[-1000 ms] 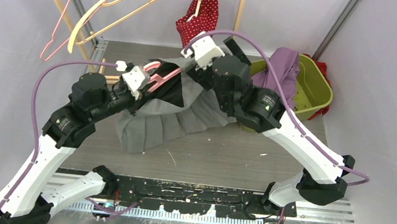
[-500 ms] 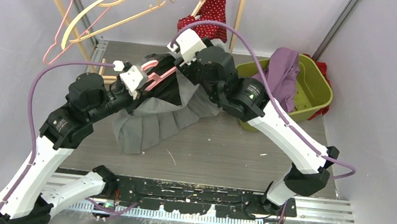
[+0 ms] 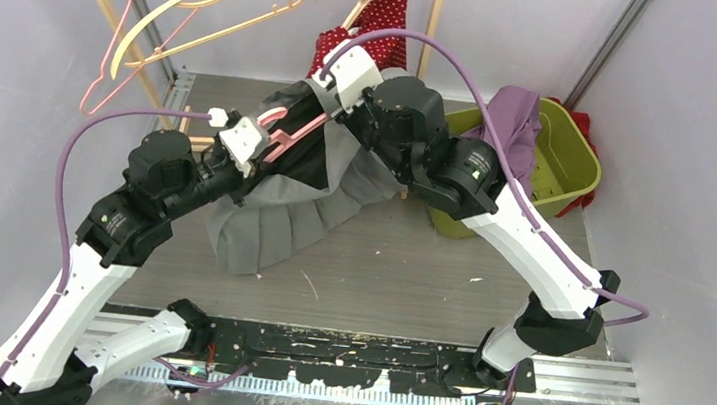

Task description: Remove the skirt from the hanger

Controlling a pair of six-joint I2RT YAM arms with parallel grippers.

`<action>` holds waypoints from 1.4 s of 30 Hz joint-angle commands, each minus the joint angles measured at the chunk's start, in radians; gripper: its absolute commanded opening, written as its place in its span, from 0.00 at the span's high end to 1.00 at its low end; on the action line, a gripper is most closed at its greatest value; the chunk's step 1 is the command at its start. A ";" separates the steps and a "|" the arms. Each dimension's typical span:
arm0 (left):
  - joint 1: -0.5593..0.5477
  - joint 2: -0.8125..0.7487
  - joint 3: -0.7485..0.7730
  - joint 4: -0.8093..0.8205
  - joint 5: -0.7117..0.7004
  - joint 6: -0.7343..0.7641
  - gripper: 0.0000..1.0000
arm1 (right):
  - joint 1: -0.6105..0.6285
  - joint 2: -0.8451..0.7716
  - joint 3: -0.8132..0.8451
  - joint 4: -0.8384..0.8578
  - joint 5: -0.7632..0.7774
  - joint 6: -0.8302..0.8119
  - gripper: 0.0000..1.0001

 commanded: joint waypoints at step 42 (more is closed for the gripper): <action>0.007 0.033 0.006 0.481 -0.227 -0.015 1.00 | 0.097 -0.053 0.160 -0.006 -0.239 0.133 0.99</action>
